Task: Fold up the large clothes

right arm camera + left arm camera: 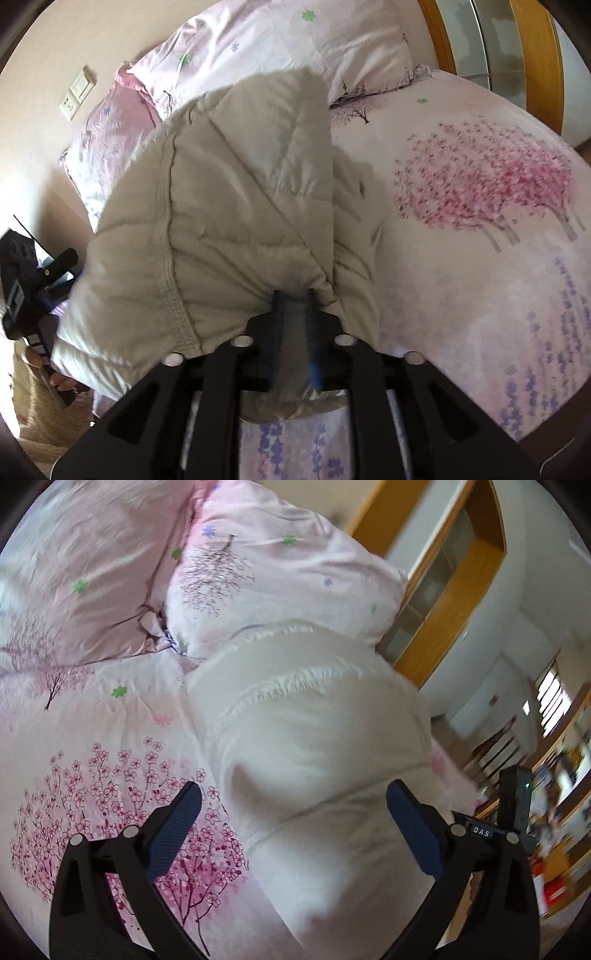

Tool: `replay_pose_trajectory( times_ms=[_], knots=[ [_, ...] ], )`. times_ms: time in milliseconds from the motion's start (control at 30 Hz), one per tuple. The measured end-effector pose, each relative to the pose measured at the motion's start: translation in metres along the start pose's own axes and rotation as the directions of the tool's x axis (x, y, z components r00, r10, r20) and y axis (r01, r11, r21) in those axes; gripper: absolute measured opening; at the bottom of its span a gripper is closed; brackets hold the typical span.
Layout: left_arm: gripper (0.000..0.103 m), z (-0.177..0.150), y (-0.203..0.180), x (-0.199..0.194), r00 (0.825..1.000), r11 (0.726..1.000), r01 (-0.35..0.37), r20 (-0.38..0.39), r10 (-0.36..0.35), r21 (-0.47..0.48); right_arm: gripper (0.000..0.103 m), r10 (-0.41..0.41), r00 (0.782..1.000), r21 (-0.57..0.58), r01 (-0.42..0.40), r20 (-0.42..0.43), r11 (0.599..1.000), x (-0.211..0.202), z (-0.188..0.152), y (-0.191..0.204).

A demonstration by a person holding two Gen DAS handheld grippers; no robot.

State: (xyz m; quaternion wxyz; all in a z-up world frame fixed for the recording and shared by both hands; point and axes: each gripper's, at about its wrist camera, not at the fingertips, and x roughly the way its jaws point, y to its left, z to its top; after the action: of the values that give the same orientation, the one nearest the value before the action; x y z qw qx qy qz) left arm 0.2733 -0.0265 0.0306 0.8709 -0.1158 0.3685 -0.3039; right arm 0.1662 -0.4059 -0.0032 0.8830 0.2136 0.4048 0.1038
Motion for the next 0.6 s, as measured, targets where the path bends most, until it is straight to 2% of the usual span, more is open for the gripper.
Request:
replay_pose_trajectory(
  times_ms=[33, 67, 100, 200, 267, 367, 467, 533, 600],
  knots=[
    [0.101, 0.003, 0.007, -0.002, 1.0, 1.0, 0.008, -0.002, -0.008, -0.022, 0.079, -0.013, 1.0, 0.005, 0.013, 0.029, 1.0, -0.009, 0.003, 0.0],
    [0.101, 0.005, 0.012, -0.004, 1.0, 0.999, 0.012, -0.007, -0.013, -0.039, 0.102, -0.025, 0.998, 0.008, 0.025, 0.063, 1.0, -0.016, 0.006, 0.002],
    [0.101, 0.007, 0.016, -0.004, 1.0, 0.998, 0.02, -0.014, -0.021, -0.053, 0.102, -0.017, 0.99, 0.001, 0.017, 0.139, 1.0, -0.031, 0.011, 0.004],
    [0.101, 0.01, 0.023, 0.0, 0.998, 0.997, 0.032, -0.045, -0.036, -0.074, 0.102, 0.015, 0.987, 0.018, -0.018, 0.158, 1.0, -0.046, 0.026, 0.002],
    [0.101, 0.011, 0.023, 0.005, 0.997, 0.997, 0.024, -0.076, -0.03, -0.072, 0.102, 0.018, 0.994, 0.06, -0.024, 0.107, 0.998, -0.044, 0.039, -0.005],
    [0.101, 0.011, 0.022, 0.012, 0.994, 0.997, 0.026, -0.108, -0.034, -0.075, 0.102, -0.032, 0.999, 0.092, 0.035, -0.033, 0.995, -0.026, 0.053, -0.016],
    [0.101, 0.011, 0.024, 0.016, 0.992, 0.993, 0.053, -0.112, -0.064, -0.101, 0.102, -0.033, 0.996, 0.122, 0.043, -0.082, 0.992, -0.014, 0.059, -0.025],
    [0.101, 0.012, 0.025, 0.021, 0.989, 0.992, 0.058, -0.125, -0.073, -0.114, 0.102, 0.08, 0.989, 0.188, -0.056, -0.123, 0.981, -0.002, 0.064, -0.038],
    [0.101, 0.014, 0.024, 0.025, 0.985, 0.99, 0.076, -0.143, -0.093, -0.116, 0.102, 0.204, 0.965, 0.264, -0.156, -0.166, 0.952, 0.013, 0.066, -0.05]
  ],
)
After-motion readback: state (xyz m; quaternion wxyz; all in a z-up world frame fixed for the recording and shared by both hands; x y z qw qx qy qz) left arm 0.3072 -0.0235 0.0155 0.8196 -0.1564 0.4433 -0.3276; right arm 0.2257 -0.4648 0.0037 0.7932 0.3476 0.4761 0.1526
